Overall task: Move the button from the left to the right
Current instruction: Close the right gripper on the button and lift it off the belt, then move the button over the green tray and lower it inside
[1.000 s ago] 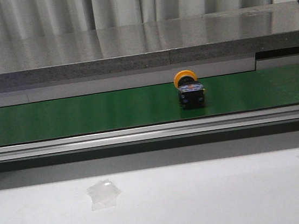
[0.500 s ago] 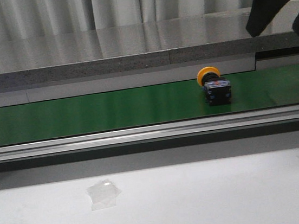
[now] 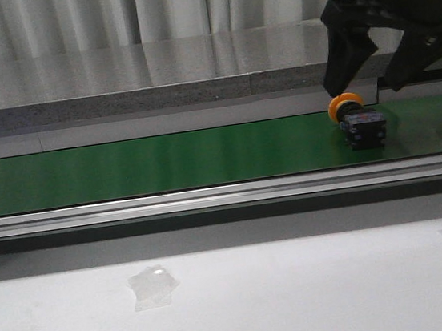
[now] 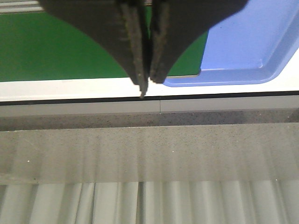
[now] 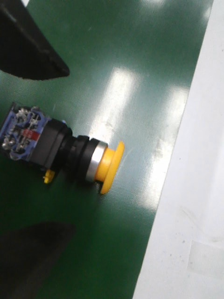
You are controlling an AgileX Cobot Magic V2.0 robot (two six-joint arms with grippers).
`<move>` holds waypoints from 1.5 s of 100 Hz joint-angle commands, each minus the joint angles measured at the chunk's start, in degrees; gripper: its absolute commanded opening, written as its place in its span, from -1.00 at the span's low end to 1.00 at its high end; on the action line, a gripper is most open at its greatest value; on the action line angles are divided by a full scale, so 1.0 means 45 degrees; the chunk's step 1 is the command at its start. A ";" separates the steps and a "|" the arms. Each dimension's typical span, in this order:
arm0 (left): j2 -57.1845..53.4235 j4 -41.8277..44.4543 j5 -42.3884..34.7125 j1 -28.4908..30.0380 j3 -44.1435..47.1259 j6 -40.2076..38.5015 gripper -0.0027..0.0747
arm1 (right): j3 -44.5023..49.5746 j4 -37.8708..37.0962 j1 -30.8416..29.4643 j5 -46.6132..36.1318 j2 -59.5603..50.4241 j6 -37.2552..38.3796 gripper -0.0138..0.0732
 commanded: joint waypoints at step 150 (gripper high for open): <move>0.0071 -0.0140 -0.1087 -0.0116 -0.0327 -0.0019 -0.98 | -0.3899 -0.5200 -0.5481 0.1391 0.0277 -0.0952 -0.43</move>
